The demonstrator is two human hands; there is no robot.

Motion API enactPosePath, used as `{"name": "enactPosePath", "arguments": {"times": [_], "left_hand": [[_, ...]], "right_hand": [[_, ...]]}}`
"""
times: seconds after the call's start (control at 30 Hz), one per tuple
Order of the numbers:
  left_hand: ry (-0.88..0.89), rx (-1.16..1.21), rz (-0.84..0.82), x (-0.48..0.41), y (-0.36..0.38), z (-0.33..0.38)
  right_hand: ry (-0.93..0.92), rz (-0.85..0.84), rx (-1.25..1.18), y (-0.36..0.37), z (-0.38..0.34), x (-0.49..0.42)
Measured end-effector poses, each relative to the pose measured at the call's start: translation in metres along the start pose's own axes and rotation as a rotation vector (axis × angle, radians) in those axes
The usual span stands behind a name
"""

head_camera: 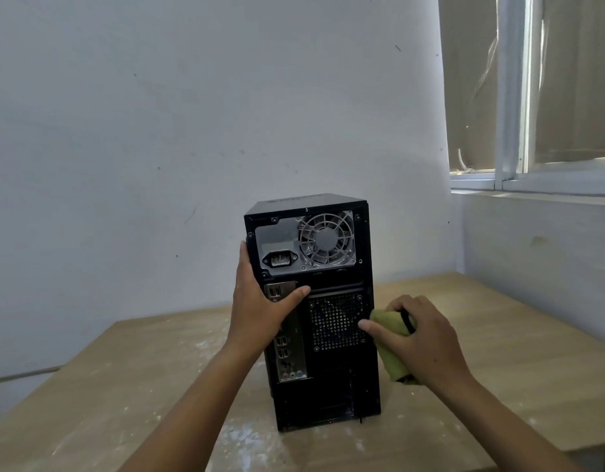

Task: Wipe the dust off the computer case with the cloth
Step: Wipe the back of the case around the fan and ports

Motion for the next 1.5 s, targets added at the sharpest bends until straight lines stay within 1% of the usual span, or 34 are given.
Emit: {"name": "enactPosePath", "arguments": {"times": [0.13,0.23,0.3,0.4,0.5,0.7,0.83,0.97,1.07,1.13,1.4,1.5], "left_hand": [[0.001,0.041,-0.038,-0.007,-0.01,0.009],[-0.016,0.072,-0.042,-0.024,-0.016,0.009],[-0.046,0.093,-0.045,-0.036,-0.017,0.009],[-0.068,0.12,-0.08,-0.049,-0.017,0.011],[-0.111,0.145,-0.136,-0.052,-0.016,0.017],[-0.229,0.202,-0.204,-0.048,-0.019,0.046],[-0.323,0.189,-0.199,-0.051,-0.022,0.056],[-0.441,0.194,-0.205,-0.053,-0.026,0.069],[-0.493,0.175,-0.229,-0.059,-0.027,0.071],[-0.522,0.151,-0.233,-0.064,-0.027,0.07],[-0.533,0.236,-0.215,-0.072,-0.02,0.062],[-0.544,0.245,-0.202,-0.071,-0.017,0.06]], "right_hand": [[0.139,0.069,-0.183,-0.015,0.002,-0.021],[0.166,0.109,-0.314,-0.027,-0.001,-0.044],[0.145,0.157,-0.384,-0.034,-0.004,-0.056],[0.123,0.207,-0.409,-0.04,-0.01,-0.075],[0.189,0.211,-0.372,-0.042,-0.012,-0.096],[0.319,0.043,-0.322,-0.046,-0.035,-0.13],[0.387,-0.041,-0.295,-0.056,-0.046,-0.144],[0.413,-0.217,-0.224,-0.058,-0.05,-0.146],[0.424,-0.386,-0.253,-0.051,-0.056,-0.143],[0.415,-0.44,-0.26,-0.045,-0.059,-0.142],[0.537,-0.261,-0.35,-0.021,-0.062,-0.138],[0.546,-0.21,-0.381,-0.018,-0.062,-0.137]]}}
Point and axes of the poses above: each hand's wrist, its own x-axis away from the middle knuckle, its own y-axis out of the palm, z = x × y, the point moved 4 cm from there along -x, towards the middle knuckle, and after that the axes turned 14 degrees about -y, right-handed, at the moved point
